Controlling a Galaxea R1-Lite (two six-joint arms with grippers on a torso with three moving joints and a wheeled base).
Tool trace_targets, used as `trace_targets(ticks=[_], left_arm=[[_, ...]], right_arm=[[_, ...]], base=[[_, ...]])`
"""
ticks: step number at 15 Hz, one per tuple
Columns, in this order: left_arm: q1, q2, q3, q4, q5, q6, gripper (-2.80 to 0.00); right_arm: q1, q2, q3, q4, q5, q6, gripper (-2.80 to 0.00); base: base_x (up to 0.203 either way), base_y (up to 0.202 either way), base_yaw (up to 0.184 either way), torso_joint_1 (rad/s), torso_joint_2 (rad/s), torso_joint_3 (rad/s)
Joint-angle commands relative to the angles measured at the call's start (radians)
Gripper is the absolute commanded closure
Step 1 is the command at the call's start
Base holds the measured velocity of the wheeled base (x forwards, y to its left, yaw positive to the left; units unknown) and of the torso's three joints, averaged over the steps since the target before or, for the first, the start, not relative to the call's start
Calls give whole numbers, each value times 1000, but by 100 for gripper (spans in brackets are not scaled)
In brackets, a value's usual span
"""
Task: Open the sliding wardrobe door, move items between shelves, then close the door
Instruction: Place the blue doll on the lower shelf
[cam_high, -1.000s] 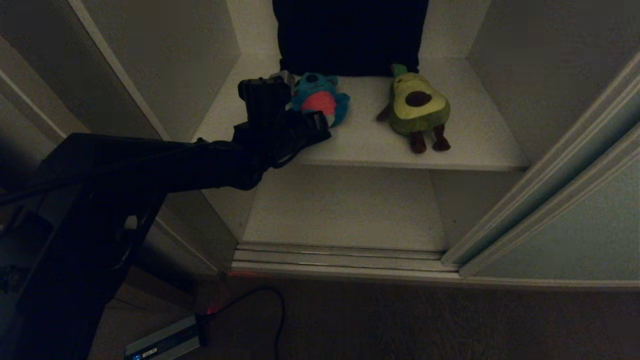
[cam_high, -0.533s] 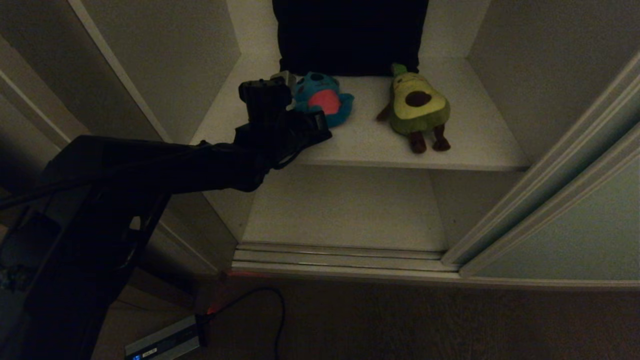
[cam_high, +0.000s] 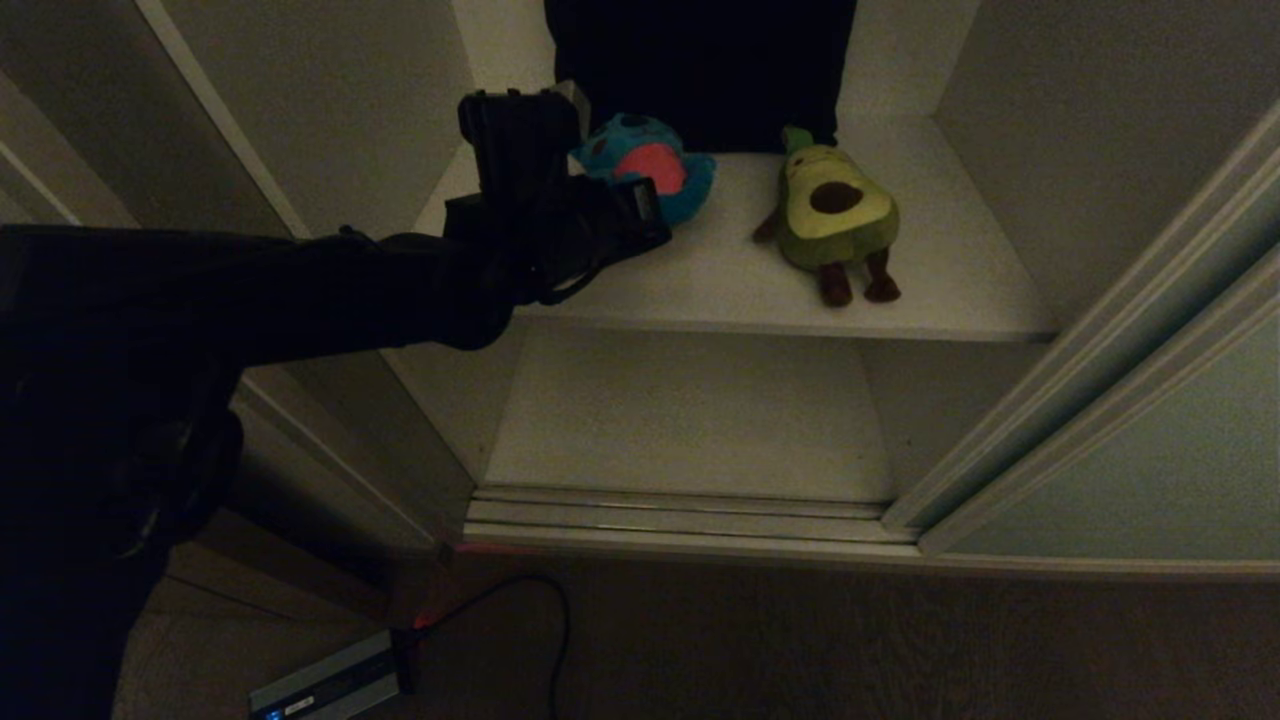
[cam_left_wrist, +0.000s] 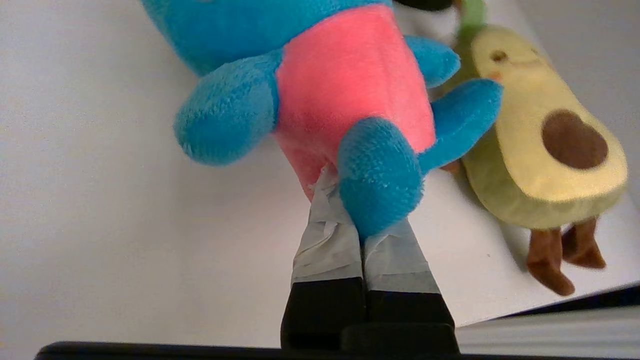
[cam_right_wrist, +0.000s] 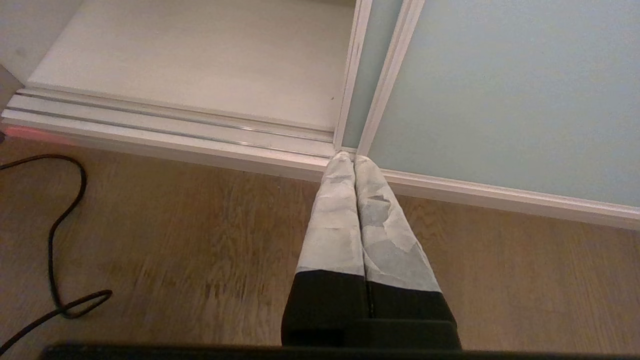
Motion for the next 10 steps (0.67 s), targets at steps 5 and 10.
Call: trace_targets(ticks=[5, 10], left_arm=[[-63, -278, 93, 169, 130, 15, 0], [-105, -578, 300, 331, 153, 35, 0]], right_arm=[[0, 0, 3, 0, 0, -1, 0], [0, 0, 3, 0, -1, -1, 0]], base=[[0, 0, 0, 0, 0, 0], [0, 0, 0, 0, 0, 0]])
